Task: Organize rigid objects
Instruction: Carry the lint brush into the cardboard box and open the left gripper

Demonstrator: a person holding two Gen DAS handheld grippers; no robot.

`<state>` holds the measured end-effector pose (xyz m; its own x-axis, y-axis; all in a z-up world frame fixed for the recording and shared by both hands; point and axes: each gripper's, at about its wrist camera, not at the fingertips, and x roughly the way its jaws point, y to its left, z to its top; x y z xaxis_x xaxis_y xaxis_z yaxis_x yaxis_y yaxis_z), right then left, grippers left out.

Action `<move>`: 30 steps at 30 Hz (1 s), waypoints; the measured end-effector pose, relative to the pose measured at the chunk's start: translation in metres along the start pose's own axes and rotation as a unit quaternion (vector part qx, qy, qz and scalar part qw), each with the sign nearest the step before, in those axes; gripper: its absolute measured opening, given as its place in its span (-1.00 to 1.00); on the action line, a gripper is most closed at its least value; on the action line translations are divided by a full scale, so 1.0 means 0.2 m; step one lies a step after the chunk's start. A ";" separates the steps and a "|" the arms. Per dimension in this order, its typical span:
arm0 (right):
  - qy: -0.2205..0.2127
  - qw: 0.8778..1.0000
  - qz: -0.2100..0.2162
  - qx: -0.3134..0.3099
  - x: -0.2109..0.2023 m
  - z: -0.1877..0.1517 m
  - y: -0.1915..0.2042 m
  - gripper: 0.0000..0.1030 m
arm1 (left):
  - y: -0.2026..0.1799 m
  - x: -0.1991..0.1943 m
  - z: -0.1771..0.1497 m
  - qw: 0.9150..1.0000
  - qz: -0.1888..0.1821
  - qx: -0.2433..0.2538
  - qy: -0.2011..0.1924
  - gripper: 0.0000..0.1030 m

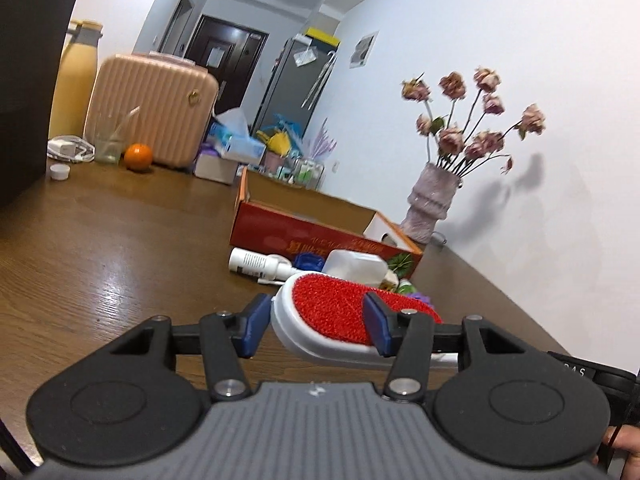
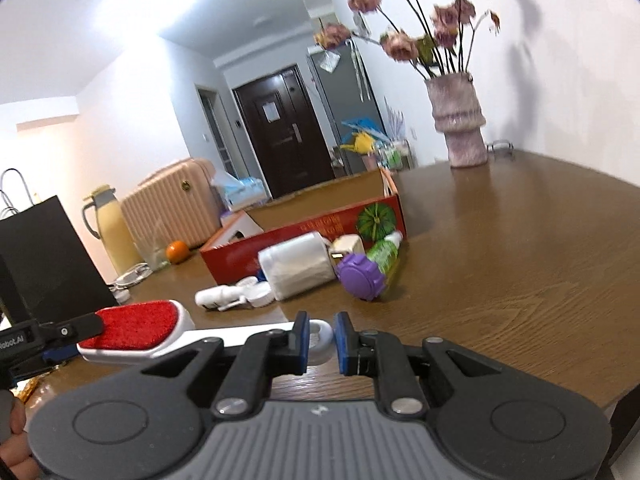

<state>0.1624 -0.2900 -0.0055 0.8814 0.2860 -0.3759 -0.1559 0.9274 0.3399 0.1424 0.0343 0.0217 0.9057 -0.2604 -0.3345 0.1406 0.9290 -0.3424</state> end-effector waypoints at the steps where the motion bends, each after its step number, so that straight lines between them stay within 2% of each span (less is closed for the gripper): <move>1: -0.004 1.000 0.001 -0.001 -0.02 0.00 0.00 -0.73 | -0.01 -0.02 0.00 1.000 0.000 0.000 -0.003 -0.01; 7: -0.013 1.000 0.002 -0.007 -0.05 0.02 0.03 -0.73 | -0.02 -0.02 0.03 1.000 -0.002 0.003 -0.014 -0.01; 13: -0.016 1.000 0.000 -0.007 0.08 0.14 0.01 -0.73 | 0.01 0.16 0.19 1.000 -0.017 -0.007 -0.010 -0.06; 18: -0.021 1.000 0.000 -0.009 0.32 0.36 -0.04 -0.73 | 0.00 0.46 0.42 1.000 -0.023 0.009 -0.014 -0.07; 23: -0.009 1.000 0.002 -0.007 0.68 0.65 -0.11 -0.73 | 0.03 0.86 0.65 1.000 -0.020 0.000 -0.002 -0.07; 30: 0.041 0.999 -0.008 0.005 1.30 0.96 -0.23 -0.73 | 0.16 1.47 0.85 0.998 -0.002 -0.022 0.066 -0.08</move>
<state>0.4837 -0.3039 0.0469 0.8442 0.2911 -0.4501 -0.1386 0.9297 0.3414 0.4817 0.0323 0.0612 0.8441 -0.2985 -0.4455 0.1231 0.9164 -0.3808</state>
